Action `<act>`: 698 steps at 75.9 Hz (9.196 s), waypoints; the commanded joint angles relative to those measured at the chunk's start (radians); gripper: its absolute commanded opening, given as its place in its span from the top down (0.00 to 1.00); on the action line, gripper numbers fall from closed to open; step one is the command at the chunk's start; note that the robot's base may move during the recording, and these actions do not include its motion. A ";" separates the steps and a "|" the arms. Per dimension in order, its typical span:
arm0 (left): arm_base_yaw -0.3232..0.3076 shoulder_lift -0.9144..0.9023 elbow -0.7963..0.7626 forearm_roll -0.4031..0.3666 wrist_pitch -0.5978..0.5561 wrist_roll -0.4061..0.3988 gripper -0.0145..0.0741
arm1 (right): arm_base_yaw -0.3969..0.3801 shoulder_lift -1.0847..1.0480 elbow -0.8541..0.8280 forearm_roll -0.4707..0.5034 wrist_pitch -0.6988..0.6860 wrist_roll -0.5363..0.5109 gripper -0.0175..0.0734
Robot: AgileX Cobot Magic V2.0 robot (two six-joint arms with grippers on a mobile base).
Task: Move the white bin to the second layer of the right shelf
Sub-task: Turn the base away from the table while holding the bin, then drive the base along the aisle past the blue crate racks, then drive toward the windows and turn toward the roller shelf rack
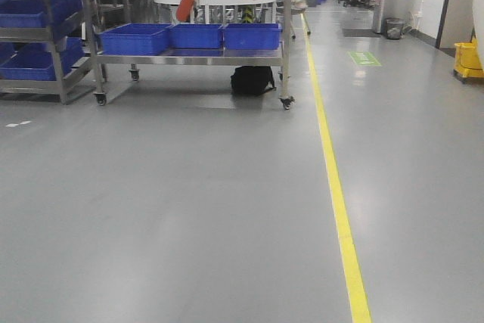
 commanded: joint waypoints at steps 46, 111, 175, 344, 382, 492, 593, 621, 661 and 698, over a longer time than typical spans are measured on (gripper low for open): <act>0.001 -0.018 0.037 0.000 -0.086 -0.005 0.74 | -0.007 0.007 -0.031 0.012 -0.097 -0.003 0.72; 0.001 -0.018 0.037 0.000 -0.086 -0.005 0.74 | -0.007 0.007 -0.031 0.012 -0.097 -0.003 0.72; 0.001 -0.018 0.037 0.000 -0.086 -0.005 0.74 | -0.007 0.007 -0.031 0.012 -0.097 -0.003 0.72; 0.001 -0.018 0.037 0.000 -0.086 -0.005 0.74 | -0.007 0.007 -0.031 0.012 -0.094 -0.003 0.72; 0.001 -0.018 0.037 0.000 -0.086 -0.005 0.74 | -0.007 0.007 -0.031 0.012 -0.094 -0.003 0.72; 0.001 -0.018 0.037 0.000 -0.086 -0.005 0.74 | -0.007 0.007 -0.031 0.012 -0.094 -0.003 0.72; 0.001 -0.018 0.037 0.000 -0.086 -0.005 0.74 | -0.007 0.007 -0.031 0.012 -0.093 -0.003 0.72; 0.001 -0.018 0.037 0.000 -0.086 -0.005 0.74 | -0.007 0.007 -0.031 0.012 -0.094 -0.003 0.72; 0.001 -0.018 0.037 0.000 -0.086 -0.005 0.74 | -0.007 0.007 -0.031 0.012 -0.093 -0.003 0.72; 0.001 -0.018 0.037 0.000 -0.086 -0.005 0.74 | -0.007 0.007 -0.031 0.012 -0.094 -0.003 0.72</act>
